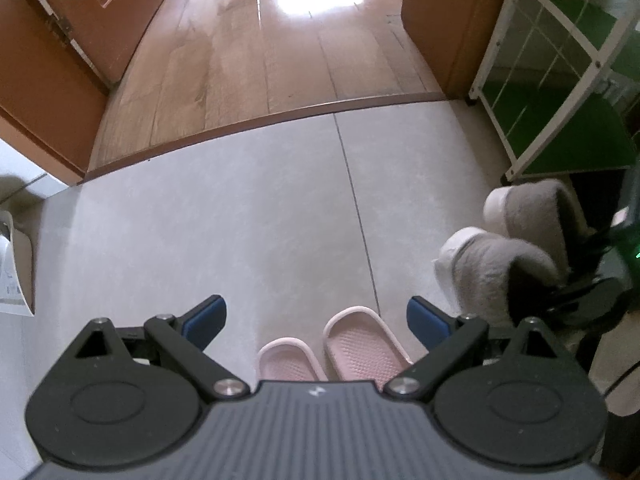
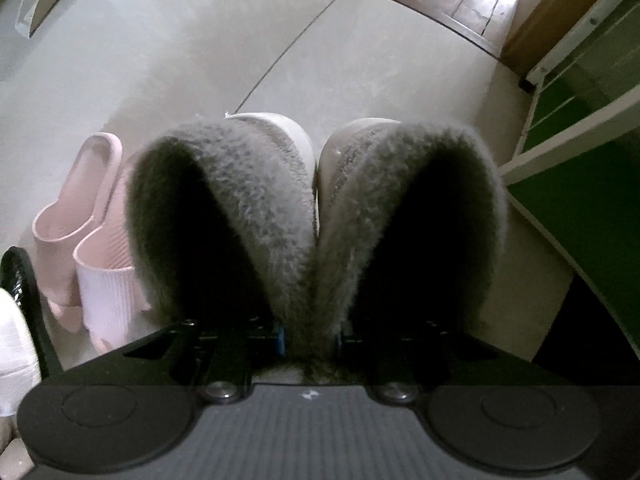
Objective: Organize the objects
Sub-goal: 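Lift the grey slipper pair with the right tool toward the white rack's top shelf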
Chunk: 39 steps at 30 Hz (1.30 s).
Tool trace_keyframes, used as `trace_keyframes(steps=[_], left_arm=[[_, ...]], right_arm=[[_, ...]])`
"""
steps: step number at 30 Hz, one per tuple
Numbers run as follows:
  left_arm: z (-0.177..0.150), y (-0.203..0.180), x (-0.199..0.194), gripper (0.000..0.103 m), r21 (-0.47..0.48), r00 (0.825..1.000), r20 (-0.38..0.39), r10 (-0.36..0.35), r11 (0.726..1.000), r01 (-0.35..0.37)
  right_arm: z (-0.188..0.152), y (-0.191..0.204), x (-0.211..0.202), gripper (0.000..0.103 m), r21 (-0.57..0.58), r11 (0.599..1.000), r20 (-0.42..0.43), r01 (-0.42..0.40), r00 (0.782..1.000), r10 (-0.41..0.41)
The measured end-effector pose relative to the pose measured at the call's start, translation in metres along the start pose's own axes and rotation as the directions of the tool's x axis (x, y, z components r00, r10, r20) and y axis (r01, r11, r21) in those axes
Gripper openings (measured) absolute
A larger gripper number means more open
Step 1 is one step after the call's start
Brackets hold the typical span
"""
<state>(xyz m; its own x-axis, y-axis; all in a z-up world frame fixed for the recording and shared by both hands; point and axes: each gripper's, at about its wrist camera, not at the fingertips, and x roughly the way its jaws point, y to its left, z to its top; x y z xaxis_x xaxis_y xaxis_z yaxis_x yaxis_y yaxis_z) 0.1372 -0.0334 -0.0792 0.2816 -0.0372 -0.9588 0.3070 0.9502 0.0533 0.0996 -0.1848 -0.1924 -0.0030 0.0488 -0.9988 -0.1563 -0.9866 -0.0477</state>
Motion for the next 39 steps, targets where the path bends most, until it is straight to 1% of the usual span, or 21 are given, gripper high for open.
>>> trace_keyframes(steps=[4, 6, 8, 13, 18, 23, 24, 25, 27, 29, 34, 36, 39], left_arm=[[0.002, -0.005, -0.002, 0.096, 0.007, 1.000, 0.007, 0.000, 1.000, 0.000], [0.003, -0.008, -0.005, 0.096, 0.015, 1.000, 0.014, -0.011, 1.000, 0.011], [0.005, -0.013, -0.008, 0.096, 0.030, 0.999, 0.024, -0.024, 0.999, 0.023], [0.013, -0.029, -0.019, 0.096, 0.059, 0.997, 0.064, -0.045, 0.997, 0.041], [0.027, -0.051, -0.028, 0.096, 0.082, 0.992, 0.114, -0.052, 0.996, 0.043], [0.035, -0.075, -0.033, 0.096, 0.131, 0.989, 0.128, -0.074, 0.990, 0.057], [0.036, -0.082, -0.034, 0.096, 0.156, 0.988, 0.129, -0.083, 0.986, 0.062], [0.036, -0.091, -0.035, 0.096, 0.185, 0.987, 0.133, -0.090, 0.981, 0.065], [0.035, -0.109, -0.040, 0.096, 0.238, 0.983, 0.139, -0.118, 0.968, 0.083], [0.035, -0.127, -0.045, 0.096, 0.275, 0.979, 0.145, -0.145, 0.956, 0.101], [0.041, -0.170, -0.065, 0.096, 0.307, 0.967, 0.153, -0.205, 0.940, 0.151], [0.043, -0.183, -0.073, 0.096, 0.304, 0.960, 0.150, -0.237, 0.935, 0.184], [0.048, -0.200, -0.083, 0.096, 0.297, 0.952, 0.137, -0.275, 0.928, 0.225]], right_arm=[[-0.005, -0.001, -0.029, 0.024, -0.024, 1.000, -0.011, 0.004, 1.000, -0.004], [-0.021, 0.019, -0.051, 0.024, -0.037, 0.999, -0.013, 0.010, 1.000, -0.011], [-0.025, 0.018, -0.073, 0.024, -0.041, 0.999, -0.015, 0.013, 1.000, -0.013], [-0.043, 0.008, -0.129, 0.024, -0.015, 1.000, -0.007, 0.015, 1.000, -0.015], [-0.071, 0.002, -0.190, 0.024, 0.045, 0.999, 0.006, 0.030, 1.000, -0.031], [-0.103, -0.027, -0.243, 0.024, 0.123, 0.991, 0.026, 0.055, 0.998, -0.058], [-0.108, -0.035, -0.254, 0.024, 0.139, 0.989, 0.030, 0.058, 0.998, -0.062], [-0.100, -0.054, -0.257, 0.024, 0.155, 0.986, 0.031, 0.059, 0.997, -0.064], [-0.118, -0.065, -0.282, 0.024, 0.185, 0.981, 0.038, 0.065, 0.997, -0.073], [-0.129, -0.076, -0.305, 0.024, 0.205, 0.976, 0.058, 0.075, 0.994, -0.089], [-0.158, -0.103, -0.359, 0.023, 0.275, 0.956, 0.105, 0.099, 0.986, -0.133], [-0.170, -0.112, -0.387, 0.023, 0.299, 0.946, 0.115, 0.123, 0.980, -0.164], [-0.181, -0.131, -0.415, 0.023, 0.344, 0.926, 0.119, 0.155, 0.971, -0.206]])
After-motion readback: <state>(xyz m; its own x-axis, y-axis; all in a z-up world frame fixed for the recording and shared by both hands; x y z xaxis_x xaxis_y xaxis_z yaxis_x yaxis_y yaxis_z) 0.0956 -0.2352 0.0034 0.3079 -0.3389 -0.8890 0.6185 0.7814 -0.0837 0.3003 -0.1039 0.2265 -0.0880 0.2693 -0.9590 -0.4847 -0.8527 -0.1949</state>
